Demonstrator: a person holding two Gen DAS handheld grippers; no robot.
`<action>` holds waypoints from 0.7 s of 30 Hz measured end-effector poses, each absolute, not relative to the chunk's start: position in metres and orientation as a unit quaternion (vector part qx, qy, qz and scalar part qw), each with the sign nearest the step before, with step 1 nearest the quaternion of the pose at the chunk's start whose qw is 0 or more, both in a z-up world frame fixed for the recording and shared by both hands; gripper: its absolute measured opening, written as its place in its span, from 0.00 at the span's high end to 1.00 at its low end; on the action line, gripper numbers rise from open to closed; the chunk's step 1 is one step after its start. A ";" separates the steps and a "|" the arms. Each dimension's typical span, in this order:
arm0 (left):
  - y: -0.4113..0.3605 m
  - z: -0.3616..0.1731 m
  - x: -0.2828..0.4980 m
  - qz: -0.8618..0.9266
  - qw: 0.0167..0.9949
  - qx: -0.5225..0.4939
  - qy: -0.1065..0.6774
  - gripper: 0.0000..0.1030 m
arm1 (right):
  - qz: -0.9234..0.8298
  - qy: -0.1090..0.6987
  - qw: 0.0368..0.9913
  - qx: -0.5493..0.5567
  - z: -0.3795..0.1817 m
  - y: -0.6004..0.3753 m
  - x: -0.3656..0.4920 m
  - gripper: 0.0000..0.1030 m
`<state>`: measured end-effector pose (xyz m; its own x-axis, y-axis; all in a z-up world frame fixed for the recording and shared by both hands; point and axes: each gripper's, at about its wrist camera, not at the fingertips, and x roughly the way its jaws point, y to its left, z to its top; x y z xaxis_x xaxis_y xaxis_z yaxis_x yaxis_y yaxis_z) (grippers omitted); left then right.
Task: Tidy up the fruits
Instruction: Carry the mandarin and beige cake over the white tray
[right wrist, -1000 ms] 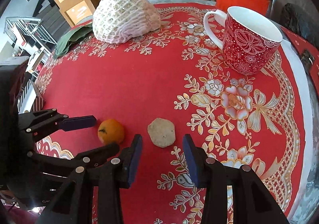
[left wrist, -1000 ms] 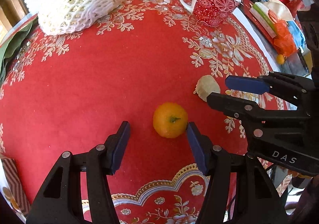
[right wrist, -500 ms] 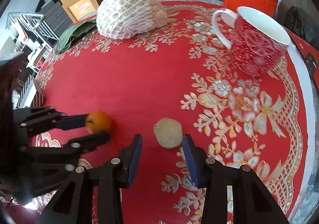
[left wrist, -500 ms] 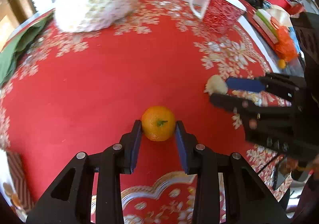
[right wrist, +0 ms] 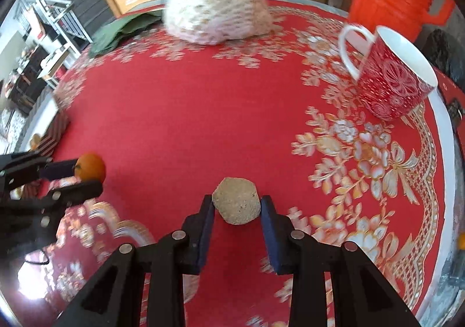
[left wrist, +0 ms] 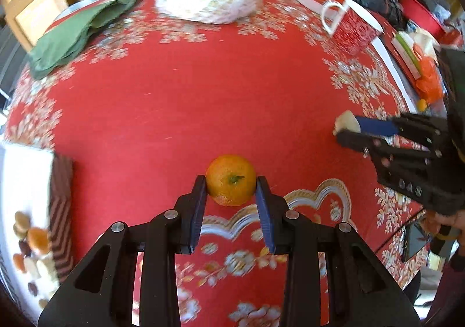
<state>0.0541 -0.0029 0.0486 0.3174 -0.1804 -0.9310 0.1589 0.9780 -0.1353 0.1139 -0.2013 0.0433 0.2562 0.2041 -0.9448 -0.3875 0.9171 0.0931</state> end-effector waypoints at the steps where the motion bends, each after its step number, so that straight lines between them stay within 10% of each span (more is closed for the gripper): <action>1: 0.005 0.052 0.051 -0.099 0.814 -0.014 0.573 0.68 | 0.192 0.580 0.788 -0.079 0.045 -0.197 0.110 0.70; 21: 0.133 0.094 -0.019 0.019 0.832 -0.091 0.546 0.68 | 0.340 0.548 0.751 -0.143 0.092 -0.028 0.062 0.70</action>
